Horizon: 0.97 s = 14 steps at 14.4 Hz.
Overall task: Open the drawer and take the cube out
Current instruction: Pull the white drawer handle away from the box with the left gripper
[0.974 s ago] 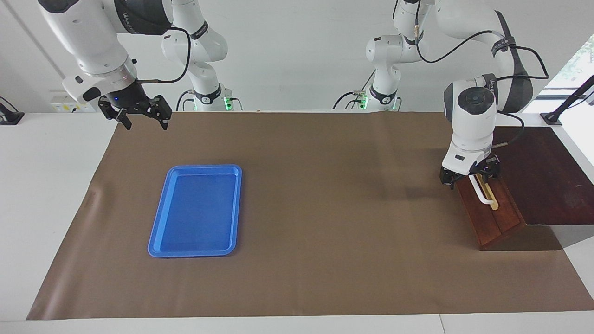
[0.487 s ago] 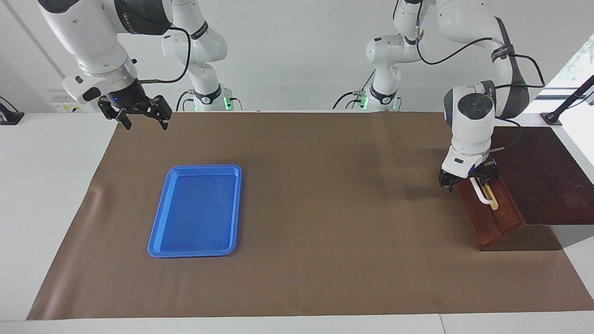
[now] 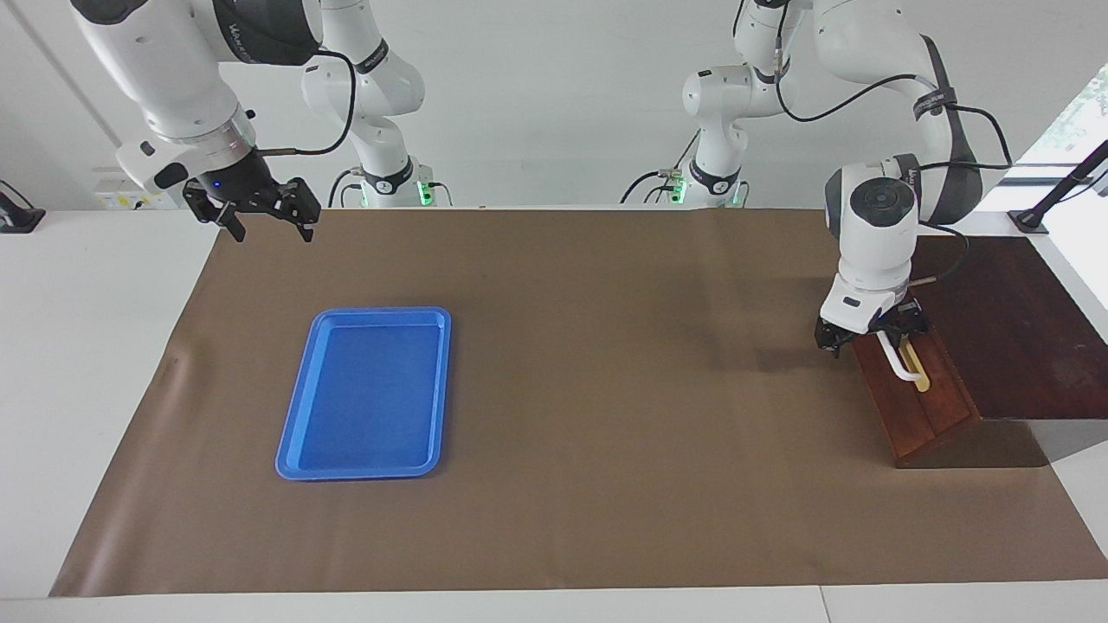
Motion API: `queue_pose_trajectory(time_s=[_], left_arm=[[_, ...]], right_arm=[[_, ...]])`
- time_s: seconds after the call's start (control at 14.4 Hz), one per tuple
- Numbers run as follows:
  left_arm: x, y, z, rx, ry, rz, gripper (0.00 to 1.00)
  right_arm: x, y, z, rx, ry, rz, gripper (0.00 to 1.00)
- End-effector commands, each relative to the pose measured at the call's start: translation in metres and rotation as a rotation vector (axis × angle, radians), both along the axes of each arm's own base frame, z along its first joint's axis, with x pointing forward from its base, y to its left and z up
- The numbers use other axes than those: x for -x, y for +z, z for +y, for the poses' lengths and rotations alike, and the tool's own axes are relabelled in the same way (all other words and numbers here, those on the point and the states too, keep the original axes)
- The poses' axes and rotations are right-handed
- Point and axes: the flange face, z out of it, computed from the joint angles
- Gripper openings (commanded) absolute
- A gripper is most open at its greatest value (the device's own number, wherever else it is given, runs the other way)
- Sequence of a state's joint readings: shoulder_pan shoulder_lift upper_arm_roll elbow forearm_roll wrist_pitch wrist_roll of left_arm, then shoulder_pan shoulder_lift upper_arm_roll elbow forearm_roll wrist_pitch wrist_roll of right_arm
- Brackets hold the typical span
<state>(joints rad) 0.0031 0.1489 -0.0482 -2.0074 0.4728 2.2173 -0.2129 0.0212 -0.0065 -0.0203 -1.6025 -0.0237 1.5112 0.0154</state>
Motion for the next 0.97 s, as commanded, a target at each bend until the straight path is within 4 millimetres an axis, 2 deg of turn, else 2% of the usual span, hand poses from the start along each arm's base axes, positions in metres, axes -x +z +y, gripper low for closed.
queue_pose_trajectory(time_s=[0.0,0.49,0.9], left_arm=[[-0.003,-0.011,-0.006,0.010,0.037,-0.051,1.00],[-0.005,-0.009,-0.021,0.028,0.043,-0.072,1.00],[-0.004,-0.006,-0.058,0.065,0.027,-0.074,1.00]], right_arm=[[0.007,0.001,-0.003,-0.004,0.014,0.015,1.00],[0.007,0.002,-0.004,-0.004,0.013,0.014,1.00],[0.007,0.002,-0.003,-0.004,0.014,0.014,1.00]])
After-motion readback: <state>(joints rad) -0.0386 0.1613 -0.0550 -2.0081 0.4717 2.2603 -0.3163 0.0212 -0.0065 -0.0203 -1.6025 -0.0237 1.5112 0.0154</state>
